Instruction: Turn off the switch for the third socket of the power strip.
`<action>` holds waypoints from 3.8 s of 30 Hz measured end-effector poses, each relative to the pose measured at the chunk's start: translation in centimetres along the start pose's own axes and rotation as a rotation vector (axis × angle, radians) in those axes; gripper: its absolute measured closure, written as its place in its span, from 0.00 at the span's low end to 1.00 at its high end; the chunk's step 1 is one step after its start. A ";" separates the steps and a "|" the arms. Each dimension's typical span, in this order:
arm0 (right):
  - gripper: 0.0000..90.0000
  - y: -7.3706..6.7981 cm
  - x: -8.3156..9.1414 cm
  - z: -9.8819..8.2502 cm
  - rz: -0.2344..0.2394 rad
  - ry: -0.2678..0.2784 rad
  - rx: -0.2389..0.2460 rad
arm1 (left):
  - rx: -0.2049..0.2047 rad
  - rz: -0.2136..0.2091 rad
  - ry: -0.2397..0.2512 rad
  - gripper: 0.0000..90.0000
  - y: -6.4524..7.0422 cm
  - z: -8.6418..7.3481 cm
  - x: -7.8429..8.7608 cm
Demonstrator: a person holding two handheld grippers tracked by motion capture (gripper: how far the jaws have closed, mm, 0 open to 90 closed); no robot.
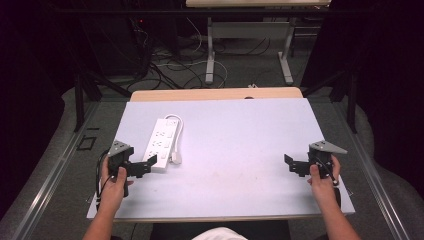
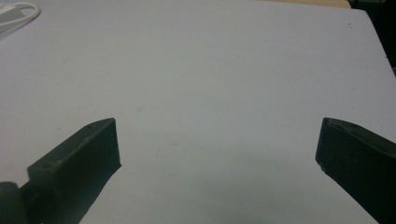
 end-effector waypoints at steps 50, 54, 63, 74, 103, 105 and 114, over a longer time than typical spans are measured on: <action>0.00 -1.7 -1.3 -2.3 0.031 -0.156 0.040 | 0.051 0.008 -0.092 0.03 2.4 0.2 -1.0; 0.00 -1.3 -1.2 -2.4 0.009 -0.165 0.024 | 0.052 0.020 -0.082 0.04 2.3 1.0 -1.1; 0.00 -0.6 -1.2 -2.7 -0.037 -0.184 -0.034 | 0.058 0.063 -0.082 0.08 2.1 2.6 -1.6; 0.00 -0.4 -1.3 -2.1 -0.073 -0.159 -0.100 | 0.063 0.095 -0.101 0.17 1.7 3.3 -2.1; 0.00 -0.9 -1.2 -2.3 -0.137 -0.170 -0.135 | 0.112 0.127 -0.283 0.47 1.9 3.4 -3.1; 0.00 -0.9 -1.2 -2.3 -0.139 -0.175 -0.139 | 0.133 0.118 -0.302 0.49 2.0 3.3 -3.2; 0.05 -0.6 -1.1 -2.3 -0.157 -0.183 -0.148 | 0.158 0.149 -0.357 0.67 1.9 2.6 -3.8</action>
Point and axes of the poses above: each handheld gripper's, and its own axes: x roughly backward along the jaws, z roughly out of its top, y roughly to its right, the point moved 9 cm from there along -x, roughly forward along the jaws, and after that the axes turned 7 degrees about y, right-handed, at the moved point
